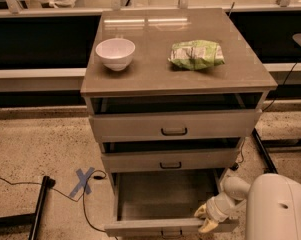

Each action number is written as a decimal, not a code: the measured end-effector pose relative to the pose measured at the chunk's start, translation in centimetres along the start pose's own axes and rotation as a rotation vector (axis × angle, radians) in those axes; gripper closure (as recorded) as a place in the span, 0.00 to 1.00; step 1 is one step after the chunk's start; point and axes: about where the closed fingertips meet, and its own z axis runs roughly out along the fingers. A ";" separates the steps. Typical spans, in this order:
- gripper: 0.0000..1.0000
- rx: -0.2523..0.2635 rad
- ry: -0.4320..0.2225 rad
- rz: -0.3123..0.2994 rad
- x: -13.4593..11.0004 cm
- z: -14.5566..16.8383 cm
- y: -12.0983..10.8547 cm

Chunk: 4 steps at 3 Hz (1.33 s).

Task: Open bottom drawer

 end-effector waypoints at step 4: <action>0.00 -0.010 -0.047 -0.016 -2.2 -1.0 1.3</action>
Offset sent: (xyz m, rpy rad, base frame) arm -0.0085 0.0026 0.0009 0.0082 0.0176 0.0106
